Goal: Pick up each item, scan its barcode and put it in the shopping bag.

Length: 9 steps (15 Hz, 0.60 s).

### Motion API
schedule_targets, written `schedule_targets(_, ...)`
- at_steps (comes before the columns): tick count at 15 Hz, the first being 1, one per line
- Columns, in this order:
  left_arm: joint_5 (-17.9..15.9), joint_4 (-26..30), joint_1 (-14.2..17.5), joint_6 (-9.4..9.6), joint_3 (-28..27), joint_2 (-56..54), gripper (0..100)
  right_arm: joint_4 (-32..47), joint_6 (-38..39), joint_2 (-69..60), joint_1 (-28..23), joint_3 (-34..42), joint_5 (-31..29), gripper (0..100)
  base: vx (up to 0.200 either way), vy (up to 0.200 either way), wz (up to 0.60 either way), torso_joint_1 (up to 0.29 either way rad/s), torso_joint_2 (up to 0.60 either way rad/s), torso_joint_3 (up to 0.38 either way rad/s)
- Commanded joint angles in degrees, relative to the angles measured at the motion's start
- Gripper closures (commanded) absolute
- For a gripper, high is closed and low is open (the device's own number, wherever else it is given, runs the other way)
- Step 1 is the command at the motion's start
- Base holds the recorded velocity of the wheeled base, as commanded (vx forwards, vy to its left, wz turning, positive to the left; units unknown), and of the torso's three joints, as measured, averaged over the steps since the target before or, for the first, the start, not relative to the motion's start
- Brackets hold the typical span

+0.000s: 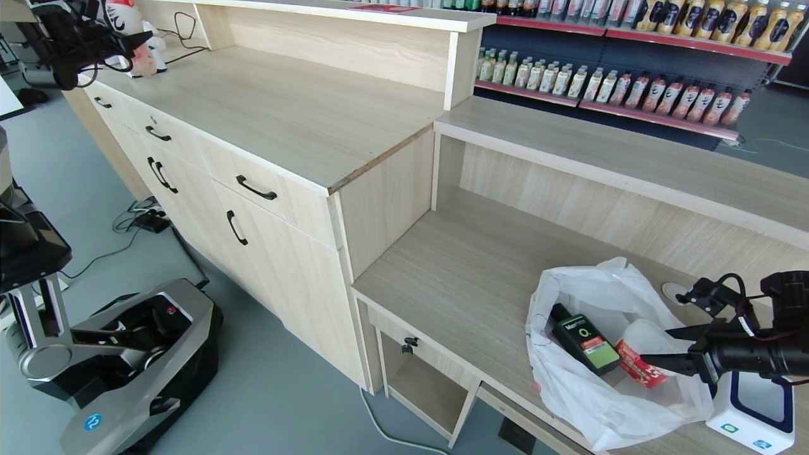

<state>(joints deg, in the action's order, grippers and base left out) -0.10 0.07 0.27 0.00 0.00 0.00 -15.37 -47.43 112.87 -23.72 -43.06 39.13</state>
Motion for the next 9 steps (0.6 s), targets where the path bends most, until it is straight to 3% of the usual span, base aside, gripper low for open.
schedule_targets(1,0.0,0.0,0.0,0.00,0.0,0.0,0,0.0,0.0,0.1,0.2,0.0,0.2,0,0.000,0.000,0.00,0.000,0.00,0.000)
schedule_targets(5,0.0,0.0,0.0,0.00,0.0,0.0,0,-1.6,-0.1,-2.8,1.0,-1.2,3.6,0,0.000,0.000,0.00,0.000,0.00,0.000)
schedule_targets(9,0.0,0.0,0.0,0.00,0.0,0.0,0,-1.8,0.5,-14.4,3.4,-2.8,4.6,0,0.000,0.000,0.00,0.000,0.00,0.000)
